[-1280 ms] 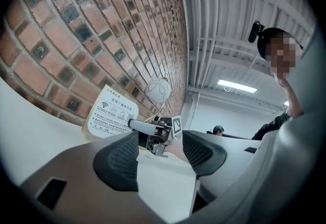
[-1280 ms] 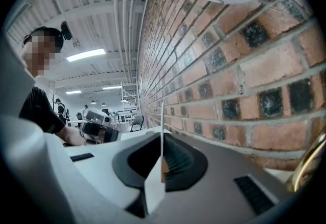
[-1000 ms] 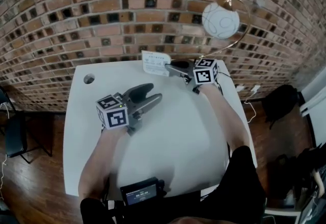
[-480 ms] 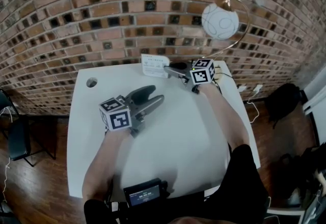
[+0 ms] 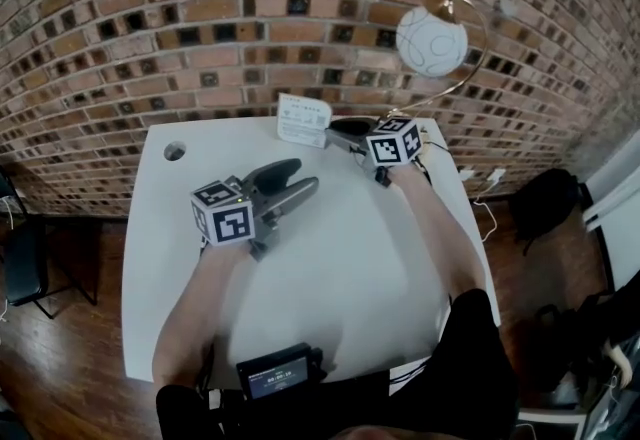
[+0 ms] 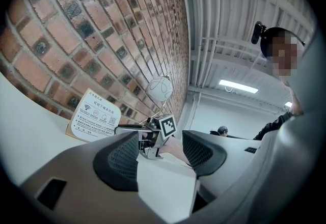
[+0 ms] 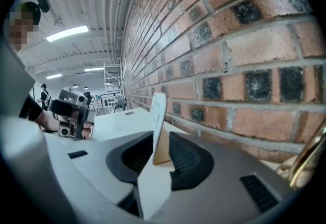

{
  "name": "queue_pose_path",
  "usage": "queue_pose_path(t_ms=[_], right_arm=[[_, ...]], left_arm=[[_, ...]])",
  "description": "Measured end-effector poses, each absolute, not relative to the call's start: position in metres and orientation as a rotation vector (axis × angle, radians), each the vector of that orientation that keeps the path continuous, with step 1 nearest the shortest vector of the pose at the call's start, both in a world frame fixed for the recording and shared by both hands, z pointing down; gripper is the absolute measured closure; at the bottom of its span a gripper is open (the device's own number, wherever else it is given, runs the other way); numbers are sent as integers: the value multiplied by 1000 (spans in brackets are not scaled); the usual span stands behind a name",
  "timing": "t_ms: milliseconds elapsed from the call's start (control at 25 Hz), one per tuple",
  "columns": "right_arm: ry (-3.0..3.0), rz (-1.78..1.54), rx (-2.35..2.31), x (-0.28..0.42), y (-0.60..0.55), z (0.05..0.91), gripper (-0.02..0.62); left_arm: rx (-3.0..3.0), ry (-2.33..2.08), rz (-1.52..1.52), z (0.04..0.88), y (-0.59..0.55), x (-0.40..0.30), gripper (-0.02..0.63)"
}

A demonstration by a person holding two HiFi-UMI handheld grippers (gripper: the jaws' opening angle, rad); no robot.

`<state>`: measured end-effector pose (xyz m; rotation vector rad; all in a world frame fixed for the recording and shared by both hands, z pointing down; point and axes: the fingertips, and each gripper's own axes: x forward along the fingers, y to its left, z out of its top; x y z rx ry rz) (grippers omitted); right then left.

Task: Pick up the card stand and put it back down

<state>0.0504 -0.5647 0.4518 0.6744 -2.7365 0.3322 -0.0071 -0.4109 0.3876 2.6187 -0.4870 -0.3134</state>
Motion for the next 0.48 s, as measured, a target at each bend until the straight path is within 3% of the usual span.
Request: queue_pose_path(t_ms=[480], right_arm=[[-2557,252,803,44,-566,464,472]], left_arm=[[2627,-498,-294,391,-411,-6,342]])
